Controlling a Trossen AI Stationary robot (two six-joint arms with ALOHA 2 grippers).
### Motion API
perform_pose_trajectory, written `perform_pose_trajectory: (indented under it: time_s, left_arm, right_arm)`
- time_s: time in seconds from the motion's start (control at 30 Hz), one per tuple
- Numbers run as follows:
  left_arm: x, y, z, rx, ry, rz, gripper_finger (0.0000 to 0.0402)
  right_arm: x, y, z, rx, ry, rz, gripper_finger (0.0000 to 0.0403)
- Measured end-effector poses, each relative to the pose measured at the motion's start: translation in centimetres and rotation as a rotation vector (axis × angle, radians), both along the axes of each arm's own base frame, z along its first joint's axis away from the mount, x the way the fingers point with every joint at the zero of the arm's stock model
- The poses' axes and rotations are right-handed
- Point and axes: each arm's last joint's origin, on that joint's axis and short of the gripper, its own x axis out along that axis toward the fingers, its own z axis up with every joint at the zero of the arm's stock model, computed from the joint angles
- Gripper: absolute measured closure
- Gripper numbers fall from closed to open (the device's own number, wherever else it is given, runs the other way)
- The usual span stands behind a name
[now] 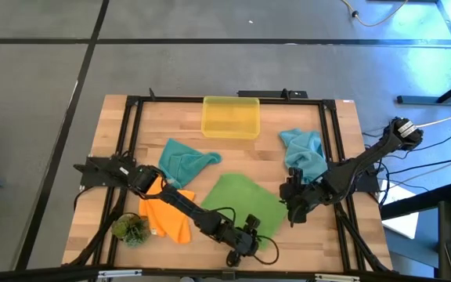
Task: Fold microfiber towels
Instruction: Fold the green microfiber cloth
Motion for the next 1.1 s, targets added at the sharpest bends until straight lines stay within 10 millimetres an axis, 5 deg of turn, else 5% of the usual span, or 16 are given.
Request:
perform_pose_trajectory:
  time_s: [0.17,0.4,0.7,0.87,1.1]
  left_arm:
    - [-0.1,0.0,0.0,0.059,-0.011,-0.009,0.0276]
    - [-0.3,-0.3,-0.2,0.095,-0.017,-0.013,0.0392]
    - [-0.1,0.2,1.1,-0.001,-0.033,0.076,0.0401]
    - [-0.2,0.1,3.6,-0.064,-0.089,0.098,0.0401]
    - [-0.3,0.6,3.9,-0.130,-0.133,0.149,0.0401]
  right_arm:
    - [0.0,0.0,0.0,0.000,0.000,0.000,0.0189]
    - [0.0,0.0,0.0,0.000,0.000,0.000,0.0189]
    - [-1.0,-0.2,-0.7,-0.077,0.004,-0.002,0.0189]
    - [-1.9,0.0,-1.3,-0.008,-0.074,0.010,0.0189]
    - [-3.4,1.0,-1.9,0.061,-0.190,0.132,0.0189]
